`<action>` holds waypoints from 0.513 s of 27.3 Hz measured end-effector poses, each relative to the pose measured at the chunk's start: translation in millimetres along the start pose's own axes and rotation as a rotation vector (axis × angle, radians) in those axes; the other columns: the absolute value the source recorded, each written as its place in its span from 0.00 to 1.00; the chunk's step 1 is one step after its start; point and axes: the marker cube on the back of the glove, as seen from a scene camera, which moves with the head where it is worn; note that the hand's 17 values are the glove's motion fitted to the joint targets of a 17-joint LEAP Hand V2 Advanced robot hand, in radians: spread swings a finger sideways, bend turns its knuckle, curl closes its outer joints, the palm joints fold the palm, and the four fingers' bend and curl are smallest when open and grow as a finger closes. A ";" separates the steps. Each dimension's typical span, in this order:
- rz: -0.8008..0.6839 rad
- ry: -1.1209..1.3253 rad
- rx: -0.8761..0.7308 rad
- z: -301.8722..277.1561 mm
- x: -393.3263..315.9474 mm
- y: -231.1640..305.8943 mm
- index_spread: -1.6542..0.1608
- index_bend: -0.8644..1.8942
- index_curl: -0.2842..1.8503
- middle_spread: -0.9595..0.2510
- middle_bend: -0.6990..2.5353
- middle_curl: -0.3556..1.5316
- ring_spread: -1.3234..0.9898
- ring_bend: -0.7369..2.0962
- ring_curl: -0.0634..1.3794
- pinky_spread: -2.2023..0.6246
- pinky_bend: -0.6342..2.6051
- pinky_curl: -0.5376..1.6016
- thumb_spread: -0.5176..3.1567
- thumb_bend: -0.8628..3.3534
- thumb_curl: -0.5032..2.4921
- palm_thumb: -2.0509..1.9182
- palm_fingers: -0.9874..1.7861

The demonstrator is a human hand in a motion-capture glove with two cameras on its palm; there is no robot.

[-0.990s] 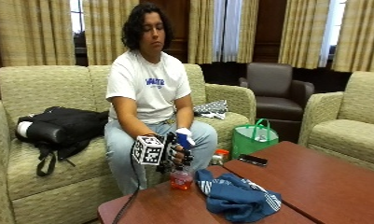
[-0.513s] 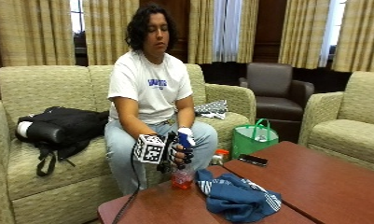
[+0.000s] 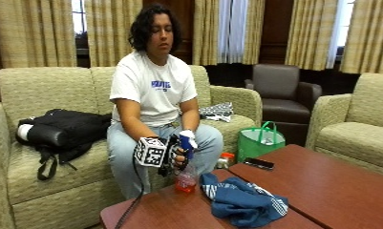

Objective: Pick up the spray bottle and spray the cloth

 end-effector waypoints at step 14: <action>-0.030 -0.061 -0.116 0.4 0.7 3.1 0.73 0.38 0.30 0.56 0.31 0.48 0.45 0.44 0.37 0.70 0.32 0.46 0.25 0.20 0.37 0.79 0.68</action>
